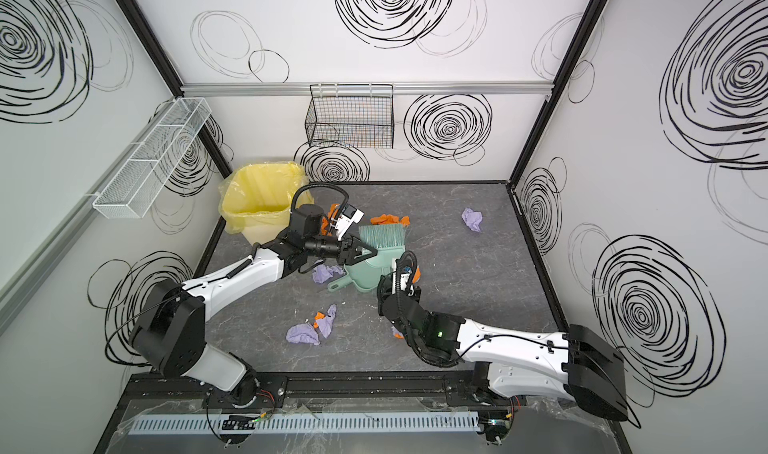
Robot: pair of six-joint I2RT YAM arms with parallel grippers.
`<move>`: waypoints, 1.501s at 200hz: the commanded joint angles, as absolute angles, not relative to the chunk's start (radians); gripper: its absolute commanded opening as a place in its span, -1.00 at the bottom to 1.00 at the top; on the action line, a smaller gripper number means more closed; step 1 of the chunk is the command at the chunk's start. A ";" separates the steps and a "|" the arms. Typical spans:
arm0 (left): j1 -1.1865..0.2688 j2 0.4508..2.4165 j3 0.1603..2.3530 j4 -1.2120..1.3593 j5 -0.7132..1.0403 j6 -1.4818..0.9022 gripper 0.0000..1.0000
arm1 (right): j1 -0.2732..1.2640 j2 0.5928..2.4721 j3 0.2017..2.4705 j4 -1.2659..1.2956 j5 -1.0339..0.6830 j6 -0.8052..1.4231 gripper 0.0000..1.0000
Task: Sweep away the paper scraps from the table
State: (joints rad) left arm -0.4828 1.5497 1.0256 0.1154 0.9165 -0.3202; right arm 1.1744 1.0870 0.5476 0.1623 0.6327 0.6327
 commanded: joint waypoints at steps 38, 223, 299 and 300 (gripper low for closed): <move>-0.474 1.519 1.002 0.201 0.967 -0.356 -0.21 | 1.185 1.111 0.595 0.209 0.708 0.644 -0.81; -0.402 1.506 0.988 0.245 1.048 -0.390 -1.00 | 1.195 1.154 0.587 0.298 0.683 0.652 -0.21; -0.272 1.407 0.909 0.514 1.120 -0.628 -1.00 | 1.071 0.966 0.346 0.671 0.326 0.673 0.19; -0.271 1.404 0.906 0.526 1.121 -0.634 -1.00 | 1.068 0.965 0.342 0.678 0.319 0.676 0.20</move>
State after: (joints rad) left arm -0.2947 1.4761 0.9405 0.3122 1.0576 -0.5034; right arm 1.1263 1.0168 0.4156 0.4789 0.4896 0.6380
